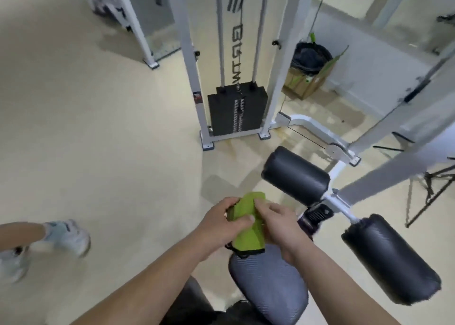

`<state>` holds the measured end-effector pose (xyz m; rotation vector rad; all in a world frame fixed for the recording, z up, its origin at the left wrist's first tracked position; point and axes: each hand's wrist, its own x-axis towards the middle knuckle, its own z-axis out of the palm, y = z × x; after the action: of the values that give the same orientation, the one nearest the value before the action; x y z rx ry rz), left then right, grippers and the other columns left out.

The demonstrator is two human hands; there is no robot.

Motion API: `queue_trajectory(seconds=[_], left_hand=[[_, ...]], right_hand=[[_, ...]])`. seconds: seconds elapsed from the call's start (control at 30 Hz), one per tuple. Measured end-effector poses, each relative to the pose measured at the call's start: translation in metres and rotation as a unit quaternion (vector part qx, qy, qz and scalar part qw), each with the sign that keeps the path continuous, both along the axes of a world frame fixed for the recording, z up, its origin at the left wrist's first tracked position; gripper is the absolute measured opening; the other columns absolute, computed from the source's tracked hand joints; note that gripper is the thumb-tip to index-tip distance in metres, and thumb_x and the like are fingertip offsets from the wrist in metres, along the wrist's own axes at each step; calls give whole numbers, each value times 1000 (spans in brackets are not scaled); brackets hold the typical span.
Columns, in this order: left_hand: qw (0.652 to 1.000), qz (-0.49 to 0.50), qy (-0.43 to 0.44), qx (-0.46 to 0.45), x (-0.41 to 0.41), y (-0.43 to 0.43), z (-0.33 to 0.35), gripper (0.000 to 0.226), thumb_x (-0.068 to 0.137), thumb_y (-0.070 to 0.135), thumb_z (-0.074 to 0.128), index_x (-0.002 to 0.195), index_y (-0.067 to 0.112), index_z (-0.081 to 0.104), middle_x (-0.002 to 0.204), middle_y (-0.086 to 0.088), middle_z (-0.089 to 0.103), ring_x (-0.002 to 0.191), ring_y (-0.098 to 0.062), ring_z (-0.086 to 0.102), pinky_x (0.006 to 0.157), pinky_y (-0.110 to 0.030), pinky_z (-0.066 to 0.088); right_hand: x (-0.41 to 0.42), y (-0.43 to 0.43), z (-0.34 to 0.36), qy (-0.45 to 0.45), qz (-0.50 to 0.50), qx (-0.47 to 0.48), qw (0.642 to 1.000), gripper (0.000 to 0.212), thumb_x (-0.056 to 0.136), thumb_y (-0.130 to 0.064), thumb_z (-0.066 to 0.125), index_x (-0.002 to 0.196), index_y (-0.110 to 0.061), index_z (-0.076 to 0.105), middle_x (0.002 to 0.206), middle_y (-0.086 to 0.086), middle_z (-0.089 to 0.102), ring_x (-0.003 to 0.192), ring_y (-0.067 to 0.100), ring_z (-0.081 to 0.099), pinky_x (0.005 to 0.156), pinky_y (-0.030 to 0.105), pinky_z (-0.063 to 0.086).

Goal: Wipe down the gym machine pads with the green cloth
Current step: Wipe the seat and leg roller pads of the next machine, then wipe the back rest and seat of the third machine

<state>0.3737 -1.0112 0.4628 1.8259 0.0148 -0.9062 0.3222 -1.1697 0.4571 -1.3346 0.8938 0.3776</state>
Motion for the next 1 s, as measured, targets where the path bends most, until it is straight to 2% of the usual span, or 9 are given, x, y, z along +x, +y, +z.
queue_trajectory(seconds=[0.17, 0.23, 0.3, 0.4, 0.47, 0.6, 0.73, 0.87, 1.0], left_hand=[[981, 189, 38, -19, 64, 161, 6, 38, 86, 36, 76, 123, 36, 66, 120, 12, 67, 101, -4, 67, 80, -20, 51], [975, 219, 44, -14, 84, 217, 8, 49, 77, 43, 78, 123, 36, 65, 120, 9, 66, 101, -6, 67, 79, -21, 52], [966, 251, 59, -22, 107, 283, 9, 55, 69, 49, 77, 121, 37, 65, 118, 9, 68, 103, -8, 68, 85, -26, 55], [956, 280, 82, -40, 138, 356, 10, 52, 66, 52, 79, 116, 39, 67, 115, 9, 72, 107, -13, 70, 97, -40, 57], [947, 304, 89, -52, 156, 394, 12, 49, 68, 49, 79, 114, 38, 68, 114, 8, 74, 107, -15, 71, 98, -43, 57], [927, 361, 81, -61, 201, 456, 18, 38, 74, 41, 77, 110, 34, 69, 107, 6, 76, 101, -15, 73, 86, -35, 60], [894, 438, 80, -43, 249, 508, 19, 35, 75, 41, 71, 107, 29, 68, 108, 2, 74, 103, -19, 71, 85, -36, 57], [853, 514, 76, -39, 305, 552, 27, 23, 88, 34, 64, 104, 19, 68, 106, -3, 72, 98, -20, 68, 78, -33, 53], [816, 574, 63, -26, 373, 589, 36, 26, 89, 33, 63, 106, 15, 68, 108, -5, 71, 92, -19, 66, 75, -32, 50]], right_hand=[[101, 146, 8, -2, 108, 3, 994, 45, 100, -46, 64, 114, -4, 68, 112, 20, 74, 102, 39, 74, 77, 49, 64], [135, 199, 12, -13, 148, 14, 989, 46, 101, -46, 62, 115, -2, 67, 112, 21, 74, 99, 37, 75, 74, 46, 64], [174, 263, 14, -17, 196, 22, 980, 49, 101, -46, 61, 116, 0, 66, 113, 21, 74, 98, 37, 75, 74, 46, 64], [221, 337, 22, -19, 248, 17, 968, 51, 99, -48, 64, 115, 1, 66, 113, 21, 74, 100, 38, 74, 76, 47, 63], [248, 377, 27, -13, 281, 17, 960, 51, 98, -49, 65, 114, 0, 66, 112, 20, 74, 101, 38, 74, 74, 45, 63], [317, 446, 34, -14, 362, 21, 932, 51, 97, -48, 65, 111, 1, 67, 109, 21, 74, 100, 37, 74, 69, 41, 62], [387, 511, 37, -12, 447, 38, 894, 46, 99, -43, 65, 110, 1, 68, 90, 11, 77, 79, 25, 76, 65, 37, 60], [460, 571, 33, -20, 509, 34, 860, 52, 97, -45, 67, 114, 4, 68, 101, 17, 78, 82, 26, 76, 66, 36, 60], [537, 625, 39, -34, 554, 30, 832, 52, 96, -47, 67, 115, 2, 69, 103, 14, 79, 86, 29, 77, 69, 38, 62]])
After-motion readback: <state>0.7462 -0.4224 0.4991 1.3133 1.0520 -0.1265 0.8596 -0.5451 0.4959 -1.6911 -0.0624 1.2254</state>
